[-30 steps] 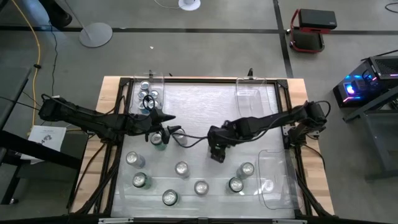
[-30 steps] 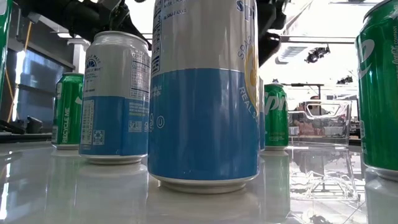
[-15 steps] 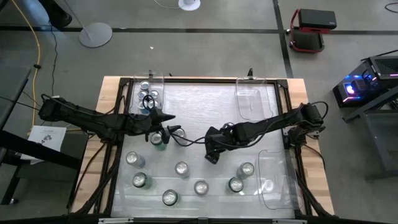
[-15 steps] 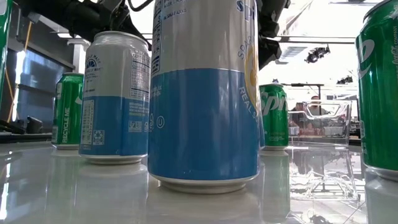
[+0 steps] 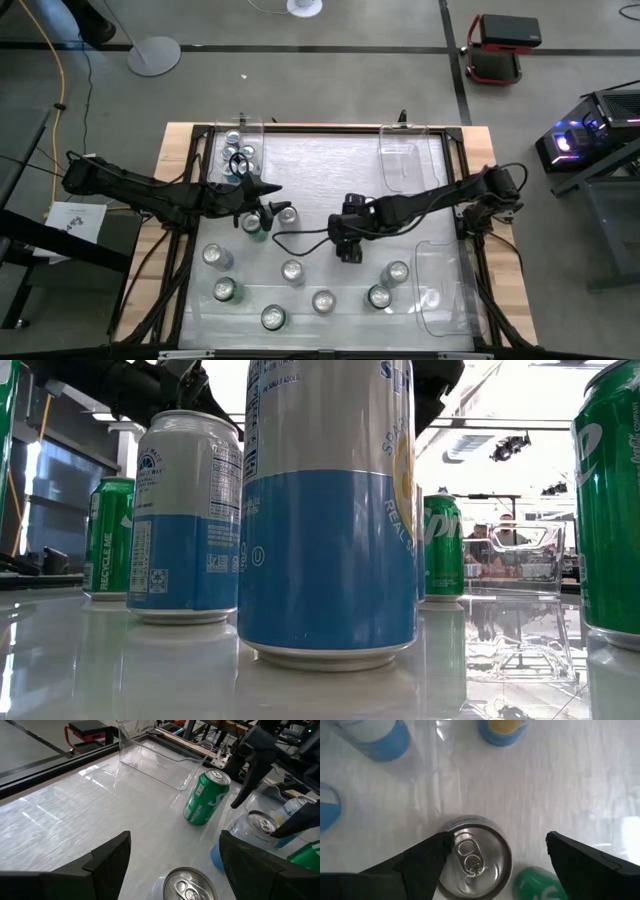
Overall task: Sort soda cans
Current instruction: Put the blue-white soda can into the top right transparent bin
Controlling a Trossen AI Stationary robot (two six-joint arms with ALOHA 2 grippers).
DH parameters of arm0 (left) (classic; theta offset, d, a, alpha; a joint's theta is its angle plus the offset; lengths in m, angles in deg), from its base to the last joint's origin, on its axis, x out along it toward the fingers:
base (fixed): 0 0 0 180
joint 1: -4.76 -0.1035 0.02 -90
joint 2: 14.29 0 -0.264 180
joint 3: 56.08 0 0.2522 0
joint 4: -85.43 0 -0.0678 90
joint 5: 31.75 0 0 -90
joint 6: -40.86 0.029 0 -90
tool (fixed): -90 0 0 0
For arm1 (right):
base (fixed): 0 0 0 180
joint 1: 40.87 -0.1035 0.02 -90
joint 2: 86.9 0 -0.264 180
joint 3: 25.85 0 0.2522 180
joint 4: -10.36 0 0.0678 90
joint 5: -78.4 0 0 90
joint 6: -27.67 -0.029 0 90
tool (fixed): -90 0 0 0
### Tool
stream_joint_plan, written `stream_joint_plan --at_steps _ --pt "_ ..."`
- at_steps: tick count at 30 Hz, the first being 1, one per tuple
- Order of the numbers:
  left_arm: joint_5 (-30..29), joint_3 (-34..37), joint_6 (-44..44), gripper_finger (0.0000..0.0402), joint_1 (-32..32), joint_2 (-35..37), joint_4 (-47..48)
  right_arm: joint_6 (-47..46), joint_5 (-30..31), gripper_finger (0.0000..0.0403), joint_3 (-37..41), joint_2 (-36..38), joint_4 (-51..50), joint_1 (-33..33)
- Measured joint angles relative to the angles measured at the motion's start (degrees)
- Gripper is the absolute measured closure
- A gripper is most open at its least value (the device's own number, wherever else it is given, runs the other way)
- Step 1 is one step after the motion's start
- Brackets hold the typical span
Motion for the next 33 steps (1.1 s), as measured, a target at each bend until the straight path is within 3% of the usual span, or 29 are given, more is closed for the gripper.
stream_joint_plan --at_steps 5,10,13,18,22,27,33 --pt "0.0 0.0 -0.7 0.0122 0.0 0.0 0.0 -3.9 3.9 0.0072 -4.3 2.2 -3.4 -1.3" --pt "0.0 0.0 -1.3 0.0122 0.0 0.0 0.0 -22.0 2.9 0.0072 -4.9 3.8 -3.6 -2.7" --pt "0.0 0.0 -0.9 0.0122 0.0 0.0 0.0 -26.1 2.3 0.0072 -4.2 2.9 -3.3 -3.7" --pt "0.0 0.0 0.1 0.0122 0.0 0.0 0.0 -32.0 7.0 0.0072 -3.5 -0.4 -3.4 -5.3" --pt "0.1 0.0 0.1 0.0122 0.0 0.0 0.0 -34.7 8.0 0.0072 -3.6 -2.4 -3.6 -5.3" --pt "0.3 0.0 0.1 0.0122 0.0 0.0 0.0 -35.2 5.2 0.0072 -3.6 -4.6 -6.3 -4.8" --pt "0.3 0.0 0.1 0.0122 0.0 0.0 0.0 -29.8 3.4 0.0079 -3.7 -6.2 -6.6 -4.7"
